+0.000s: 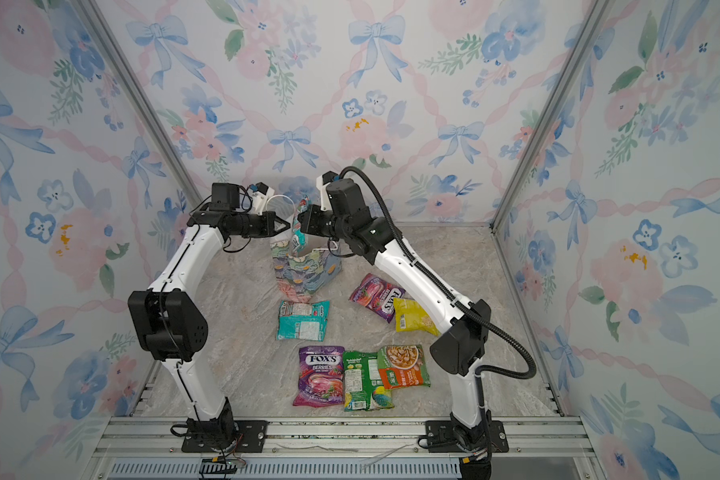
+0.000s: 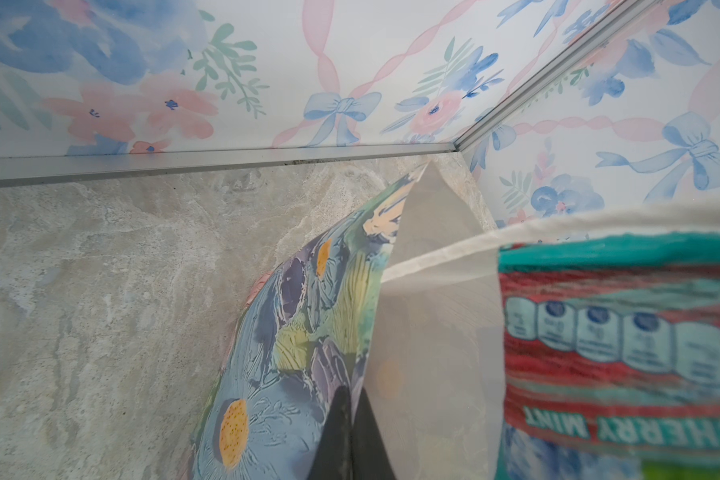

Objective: Place the snacks into the paper bag
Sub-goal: 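Lower the teal packet into the bag and open the right gripper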

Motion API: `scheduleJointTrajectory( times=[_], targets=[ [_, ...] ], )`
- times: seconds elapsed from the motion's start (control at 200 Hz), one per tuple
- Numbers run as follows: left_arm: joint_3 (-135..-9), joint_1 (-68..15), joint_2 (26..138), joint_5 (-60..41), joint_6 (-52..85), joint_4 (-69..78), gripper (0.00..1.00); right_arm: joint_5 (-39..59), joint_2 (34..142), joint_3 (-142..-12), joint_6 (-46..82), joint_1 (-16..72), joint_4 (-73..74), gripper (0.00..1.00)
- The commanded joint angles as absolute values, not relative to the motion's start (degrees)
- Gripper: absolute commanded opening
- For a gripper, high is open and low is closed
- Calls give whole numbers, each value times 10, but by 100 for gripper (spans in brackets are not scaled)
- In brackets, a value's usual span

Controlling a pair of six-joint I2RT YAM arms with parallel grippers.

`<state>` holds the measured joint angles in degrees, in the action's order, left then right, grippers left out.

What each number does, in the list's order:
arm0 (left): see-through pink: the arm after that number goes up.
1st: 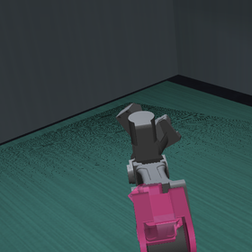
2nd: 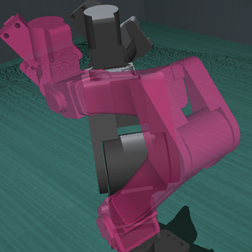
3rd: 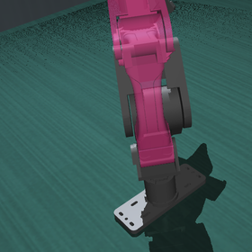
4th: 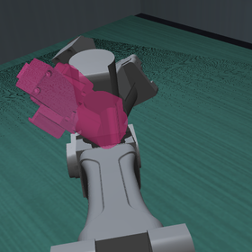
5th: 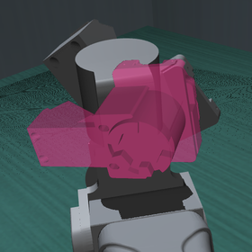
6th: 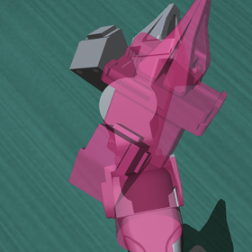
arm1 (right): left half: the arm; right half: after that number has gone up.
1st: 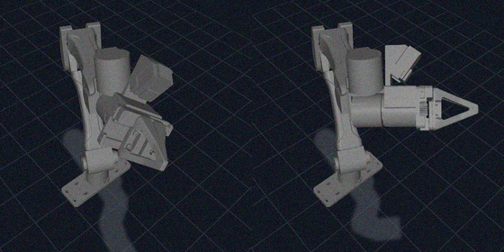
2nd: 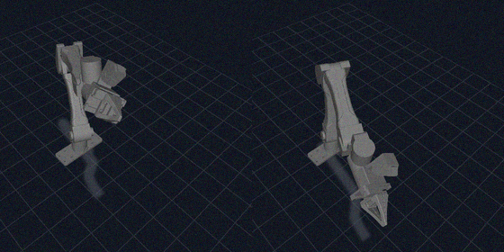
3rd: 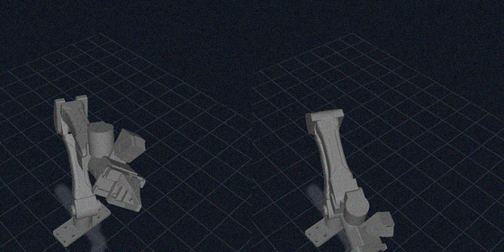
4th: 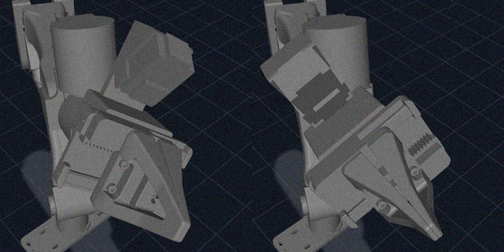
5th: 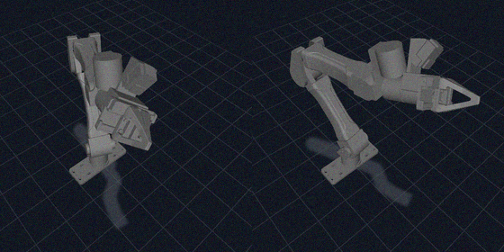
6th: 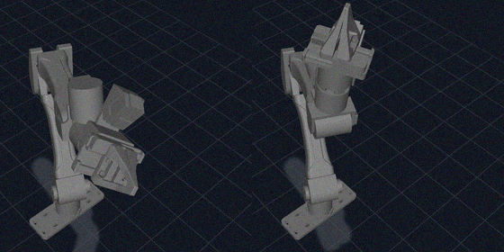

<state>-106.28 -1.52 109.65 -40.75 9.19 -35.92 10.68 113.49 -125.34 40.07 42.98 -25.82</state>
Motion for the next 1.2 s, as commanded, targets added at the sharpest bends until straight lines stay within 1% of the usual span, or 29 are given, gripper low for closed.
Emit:
scheduleJointTrajectory(
  times=[0.0, 0.65, 0.87, 1.195],
  targets=[
    [-1055, -18, 1078, -408, 85, -375, 0, 112, 1133, -1250, 414, 439, -223, 0],
    [-1054, -18, 1075, -408, 85, -375, 0, 109, 1161, -1238, 443, 406, -218, 0],
    [-1055, -17, 1074, -409, 86, -375, 0, 99, 1183, -1258, 442, 397, -224, 0],
    [-1055, -18, 1074, -410, 85, -375, 0, 87, 1240, -1334, 447, 392, -237, 0]
  ],
)
